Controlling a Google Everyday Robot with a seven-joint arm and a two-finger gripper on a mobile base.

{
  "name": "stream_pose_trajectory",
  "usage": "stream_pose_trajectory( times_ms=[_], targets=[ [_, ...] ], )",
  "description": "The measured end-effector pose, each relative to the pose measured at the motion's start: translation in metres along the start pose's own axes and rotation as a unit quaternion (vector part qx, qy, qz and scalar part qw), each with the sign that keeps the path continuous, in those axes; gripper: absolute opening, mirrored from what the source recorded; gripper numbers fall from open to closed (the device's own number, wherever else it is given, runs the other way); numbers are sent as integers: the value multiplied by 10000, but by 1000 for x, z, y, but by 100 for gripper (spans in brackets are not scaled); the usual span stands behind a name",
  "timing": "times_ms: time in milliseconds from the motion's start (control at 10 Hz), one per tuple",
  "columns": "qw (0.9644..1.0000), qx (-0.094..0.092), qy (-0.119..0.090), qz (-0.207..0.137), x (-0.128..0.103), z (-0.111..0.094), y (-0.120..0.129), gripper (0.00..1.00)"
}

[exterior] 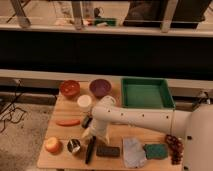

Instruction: Wipe red bowl with brush

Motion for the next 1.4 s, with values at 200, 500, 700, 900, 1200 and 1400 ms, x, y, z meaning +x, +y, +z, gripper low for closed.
stream_pose_trajectory(
  times_ms=[200, 500, 700, 900, 1200, 1400],
  targets=[
    [10000, 2, 0, -1, 0, -1, 0, 80],
    [10000, 4, -2, -3, 0, -1, -1, 80],
    [10000, 4, -4, -4, 0, -1, -1, 80],
    [10000, 5, -4, -5, 0, -1, -1, 77],
    [10000, 71, -15, -50, 0, 2, -10, 57],
    [9999, 85, -35, -42, -1, -1, -11, 57]
  ],
)
